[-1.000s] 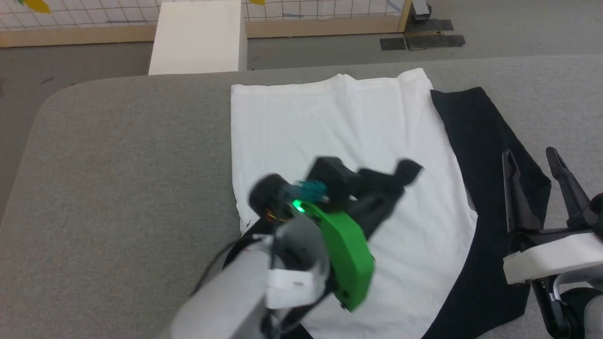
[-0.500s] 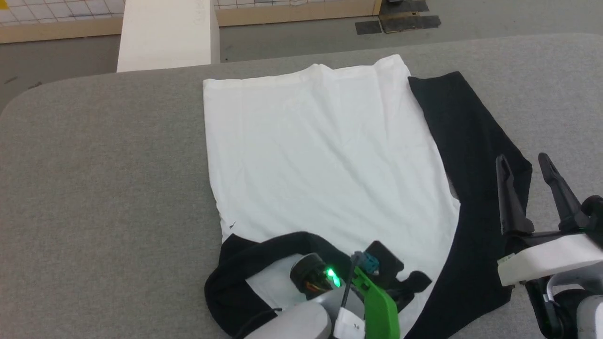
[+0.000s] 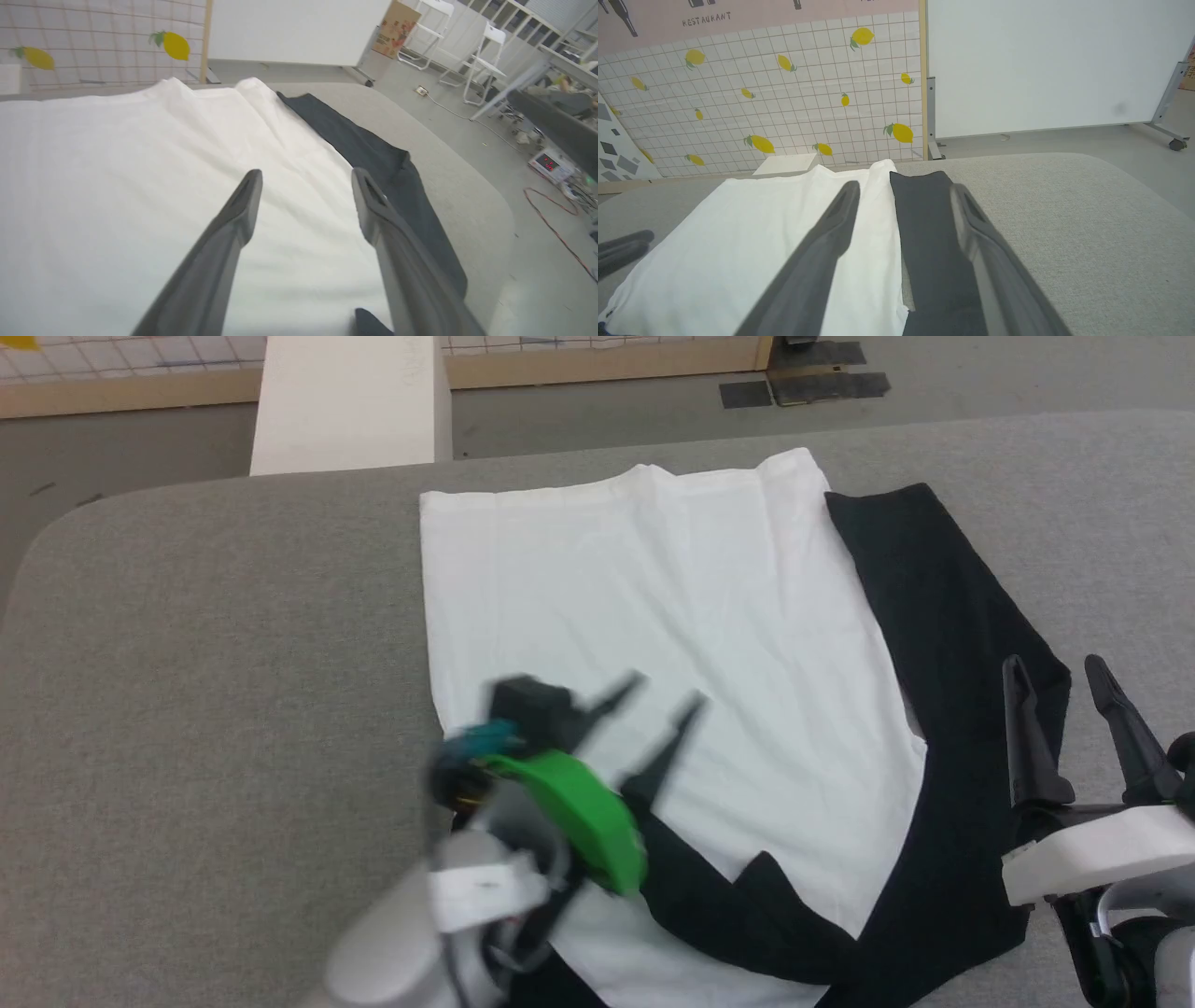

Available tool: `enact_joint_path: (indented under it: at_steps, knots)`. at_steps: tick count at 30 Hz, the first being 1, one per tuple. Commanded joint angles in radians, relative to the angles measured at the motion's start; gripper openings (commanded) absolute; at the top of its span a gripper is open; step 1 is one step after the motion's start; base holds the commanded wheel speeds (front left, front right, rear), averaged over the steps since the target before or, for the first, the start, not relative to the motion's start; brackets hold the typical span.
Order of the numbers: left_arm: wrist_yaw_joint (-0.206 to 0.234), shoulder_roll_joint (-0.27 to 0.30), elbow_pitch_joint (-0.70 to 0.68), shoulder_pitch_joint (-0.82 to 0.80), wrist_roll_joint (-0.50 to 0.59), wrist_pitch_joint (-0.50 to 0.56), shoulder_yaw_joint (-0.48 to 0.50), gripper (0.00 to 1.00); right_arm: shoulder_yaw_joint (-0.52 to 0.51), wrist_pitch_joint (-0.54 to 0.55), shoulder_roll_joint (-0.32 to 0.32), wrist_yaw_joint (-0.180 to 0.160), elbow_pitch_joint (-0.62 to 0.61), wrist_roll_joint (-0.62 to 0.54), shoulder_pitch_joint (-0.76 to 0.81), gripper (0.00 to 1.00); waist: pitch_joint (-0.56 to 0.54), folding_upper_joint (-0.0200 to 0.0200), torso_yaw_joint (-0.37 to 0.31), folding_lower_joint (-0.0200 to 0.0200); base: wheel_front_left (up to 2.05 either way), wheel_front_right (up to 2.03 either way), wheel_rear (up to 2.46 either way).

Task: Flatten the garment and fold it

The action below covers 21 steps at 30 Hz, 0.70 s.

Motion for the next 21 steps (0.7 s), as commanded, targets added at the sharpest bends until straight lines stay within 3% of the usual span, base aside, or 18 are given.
enact_joint_path:
  at_steps: [1,6,10,16,21]
  knots:
    - [0.027,0.035,-0.008,0.01,0.009,-0.041,0.039,1.0,-0.005,-0.008,0.001,-0.002,0.006,-0.002,0.007,1.0,0.0,-0.0001,0.013,0.0001,0.0,0.0,0.0]
    - [0.124,0.139,-0.014,0.06,0.043,-0.194,0.183,1.0,-0.016,-0.002,-0.031,-0.002,0.044,-0.003,-0.027,1.0,0.009,-0.0001,0.031,0.0001,0.0,0.0,0.0]
    - [0.171,0.183,-0.015,0.104,0.073,-0.24,0.277,1.0,-0.002,0.009,-0.077,-0.002,0.107,0.016,-0.082,1.0,0.032,-0.0001,0.038,0.0001,0.0,0.0,0.0]
    - [0.188,0.19,-0.084,0.16,0.146,-0.248,0.415,1.0,0.036,0.063,-0.168,-0.002,0.269,0.076,-0.25,1.0,0.104,-0.0001,0.05,0.0001,0.0,0.0,0.0]
    - [0.165,0.163,-0.167,0.188,0.207,-0.249,0.506,1.0,0.057,0.116,-0.263,-0.002,0.432,0.076,-0.437,1.0,0.195,-0.0001,0.077,0.0001,0.0,0.0,0.0]
